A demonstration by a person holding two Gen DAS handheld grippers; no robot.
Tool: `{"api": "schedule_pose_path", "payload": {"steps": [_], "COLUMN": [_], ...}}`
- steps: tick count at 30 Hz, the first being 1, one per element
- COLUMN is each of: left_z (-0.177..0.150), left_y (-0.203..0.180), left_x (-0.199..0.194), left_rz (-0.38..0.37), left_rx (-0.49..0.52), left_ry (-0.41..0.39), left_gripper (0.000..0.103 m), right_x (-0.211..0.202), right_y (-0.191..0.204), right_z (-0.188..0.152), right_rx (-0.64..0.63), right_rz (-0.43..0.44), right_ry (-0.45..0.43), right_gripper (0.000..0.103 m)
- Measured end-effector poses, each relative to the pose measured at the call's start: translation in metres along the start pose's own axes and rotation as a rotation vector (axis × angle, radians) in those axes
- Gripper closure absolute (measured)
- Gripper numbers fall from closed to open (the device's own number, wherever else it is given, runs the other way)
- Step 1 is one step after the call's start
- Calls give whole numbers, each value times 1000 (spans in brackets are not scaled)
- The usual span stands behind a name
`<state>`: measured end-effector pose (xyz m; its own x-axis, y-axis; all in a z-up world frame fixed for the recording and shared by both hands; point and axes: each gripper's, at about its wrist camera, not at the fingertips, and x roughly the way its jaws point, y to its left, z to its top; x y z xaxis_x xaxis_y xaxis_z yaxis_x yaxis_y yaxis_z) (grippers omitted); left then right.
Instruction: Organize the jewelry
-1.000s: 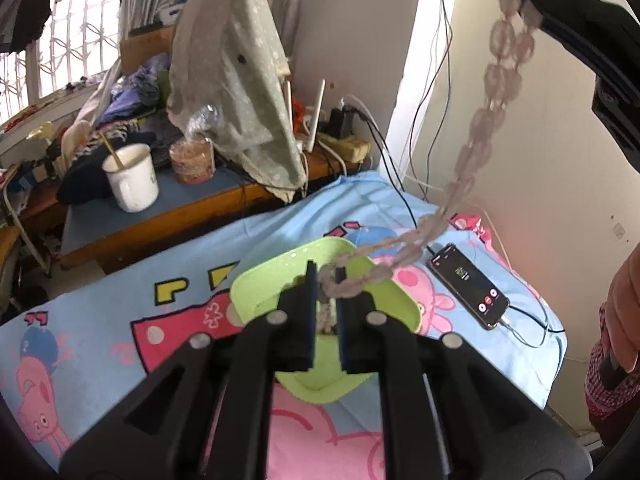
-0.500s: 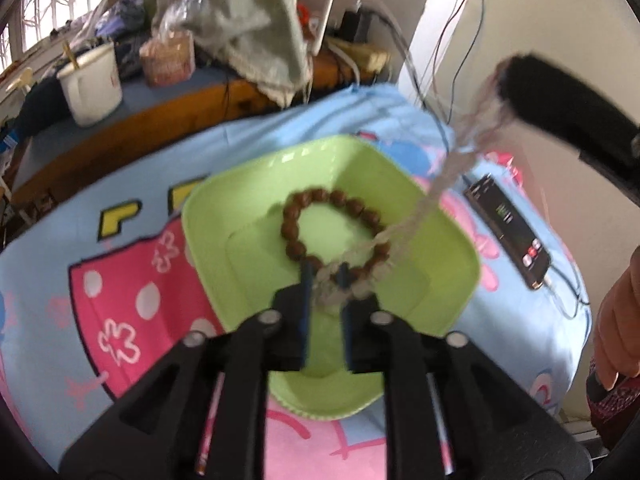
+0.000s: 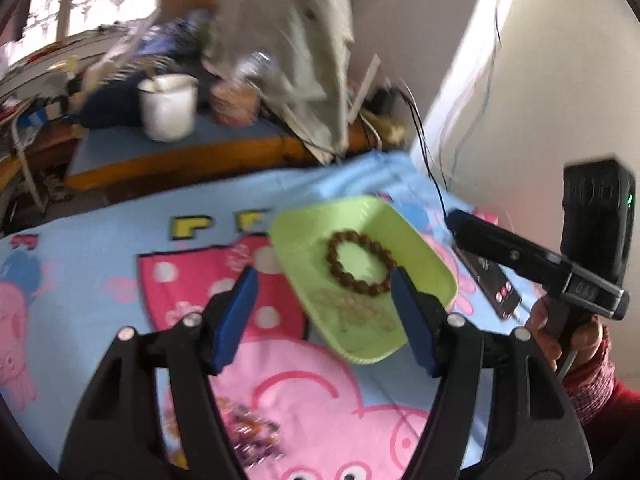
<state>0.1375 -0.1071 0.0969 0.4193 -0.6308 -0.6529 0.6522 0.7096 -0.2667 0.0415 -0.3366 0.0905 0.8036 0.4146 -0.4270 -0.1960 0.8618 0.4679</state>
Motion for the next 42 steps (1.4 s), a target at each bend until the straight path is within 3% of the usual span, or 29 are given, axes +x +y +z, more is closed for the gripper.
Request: {"api": "schedule_pose_path", "payload": {"steps": [5,9,11,14,19,23,25,28,30,31,34,36,42], "left_z": [-16,-42,-55,-79,-103,-111,-111,-118,-122,-123,-119,-113,-109], "left_y": [33,61,72,86,91,89,93,103,110,114,117,114,111], "left_x": [-56,-85,-90,-90,-67,-40,-28,-17,-20,-24,-32,-33,-31], "left_rz": [111,244,273,285,245,222,216,236,238,234,221,217,204], "left_rx": [-56,-84,-97,-123,-142,-122,-134,-140,-156,-169,-188,-176,-176], "left_ry": [-66,-61,-50,-18,31,74,99,144,148,140,111,95,76], "left_gripper": [37,37,37,37,41,42,42,42,42,42,42,42,42], "right_x": [-14,-5,4,31,96,125,128,117,106,103,105,116,158], "right_y": [24,55,72,93,103,110,120,147,145,138,108,97,96], "right_z": [-3,-17,-27,-51,-99,-124,-132,-154,-148,-140,-111,-102,-98], "right_rx": [-37,-121,-178,-251,-335,-326,-319,-375,-359,-331,-265,-253,-265], "right_rz": [57,87,87,93,-27,-12,54,255,274,254,67,-8,-52], "right_ry": [-9,40,73,166,327,421,464,574,548,517,408,392,427], "right_gripper": [80,80,89,103,103,103,103,103,103,103,103,103,103]}}
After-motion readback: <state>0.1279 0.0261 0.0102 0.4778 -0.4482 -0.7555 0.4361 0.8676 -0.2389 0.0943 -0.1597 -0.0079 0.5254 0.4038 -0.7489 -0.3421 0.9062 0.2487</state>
